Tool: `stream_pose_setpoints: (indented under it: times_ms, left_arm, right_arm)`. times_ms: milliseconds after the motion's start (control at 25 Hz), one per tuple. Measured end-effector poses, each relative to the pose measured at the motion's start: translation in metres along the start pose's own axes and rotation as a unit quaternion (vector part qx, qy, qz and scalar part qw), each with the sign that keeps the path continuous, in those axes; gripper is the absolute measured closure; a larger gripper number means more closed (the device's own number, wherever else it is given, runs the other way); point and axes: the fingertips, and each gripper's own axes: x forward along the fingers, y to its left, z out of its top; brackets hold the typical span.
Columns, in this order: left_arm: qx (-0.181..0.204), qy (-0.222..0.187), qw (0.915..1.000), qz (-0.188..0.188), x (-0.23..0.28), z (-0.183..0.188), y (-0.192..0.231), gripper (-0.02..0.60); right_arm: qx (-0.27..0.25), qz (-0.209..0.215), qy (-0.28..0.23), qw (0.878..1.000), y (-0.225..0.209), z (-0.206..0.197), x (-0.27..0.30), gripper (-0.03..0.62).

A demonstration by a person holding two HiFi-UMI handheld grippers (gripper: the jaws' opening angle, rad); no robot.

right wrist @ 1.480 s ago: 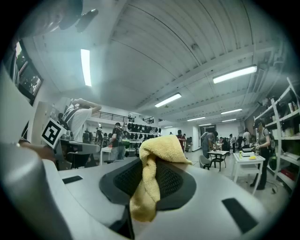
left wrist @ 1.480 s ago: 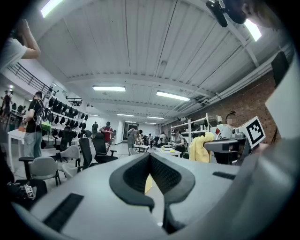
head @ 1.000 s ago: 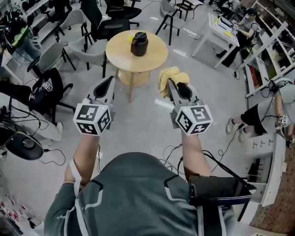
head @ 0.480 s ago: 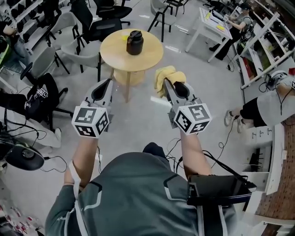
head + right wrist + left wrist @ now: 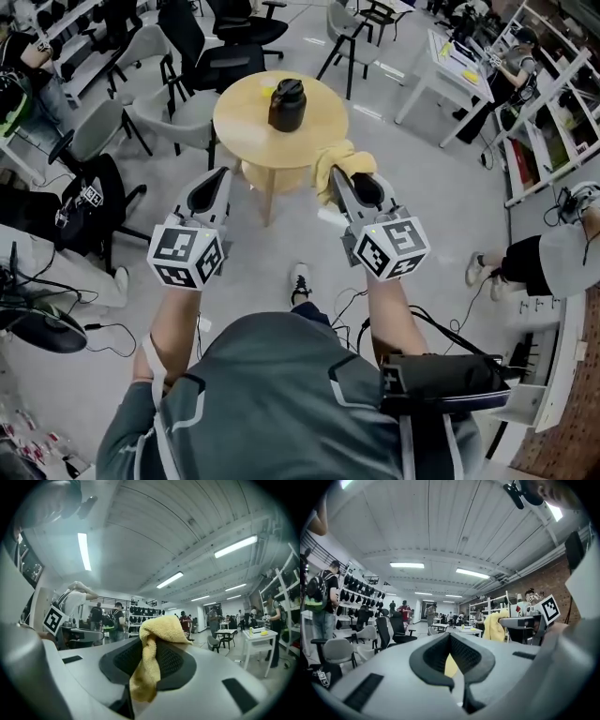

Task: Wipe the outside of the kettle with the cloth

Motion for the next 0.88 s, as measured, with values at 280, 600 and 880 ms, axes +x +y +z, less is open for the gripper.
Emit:
stream_pose_setpoints:
  times_ms: [280, 600, 880]
  left_arm:
    - [0.004, 0.02, 0.9993, 0.03, 0.098, -0.007, 0.028, 0.574]
    - [0.018, 0.041, 0.9985, 0.033, 0.214, -0.012, 0.019, 0.574]
    - [0.02, 0.077, 0.9956, 0.048, 0.272, -0.028, 0.035, 0.574]
  right_arm:
    - [0.015, 0.009, -0.002, 1.0, -0.083, -0.007, 0.071, 0.493]
    - [0.027, 0.025, -0.001, 0.999, -0.186, -0.013, 0.108, 0.494]
    - [0.033, 0.046, 0.006, 0.998, -0.231, -0.024, 0.147, 0.494]
